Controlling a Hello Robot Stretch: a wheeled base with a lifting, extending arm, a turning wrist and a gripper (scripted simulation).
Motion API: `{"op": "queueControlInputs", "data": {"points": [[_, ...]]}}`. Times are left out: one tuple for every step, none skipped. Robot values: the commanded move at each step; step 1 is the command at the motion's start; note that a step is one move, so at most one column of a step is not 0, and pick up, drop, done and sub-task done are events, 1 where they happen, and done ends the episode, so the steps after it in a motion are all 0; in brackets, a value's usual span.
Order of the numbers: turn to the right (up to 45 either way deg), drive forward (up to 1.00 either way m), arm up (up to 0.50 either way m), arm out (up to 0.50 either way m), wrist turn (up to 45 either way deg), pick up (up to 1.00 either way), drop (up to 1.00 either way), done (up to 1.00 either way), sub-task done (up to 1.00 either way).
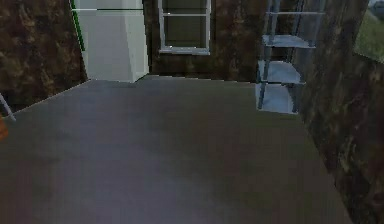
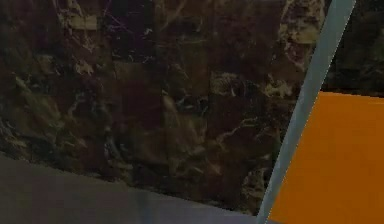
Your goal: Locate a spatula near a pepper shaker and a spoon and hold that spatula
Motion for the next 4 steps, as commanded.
{"op": "queueControlInputs", "data": {"points": [[45.0, 0.00, 0.00, 0.00, 0.0, 0.00, 0.00, 0.00, 0.00], [3.0, 0.00, 0.00, 0.00, 0.0, 0.00, 0.00, 0.00, 0.00], [0.0, 0.05, 0.00, 0.00, 0.0, 0.00, 0.00, 0.00, 0.00], [0.0, 0.15, 0.00, 0.00, 0.0, 0.00, 0.00, 0.00, 0.00]]}}
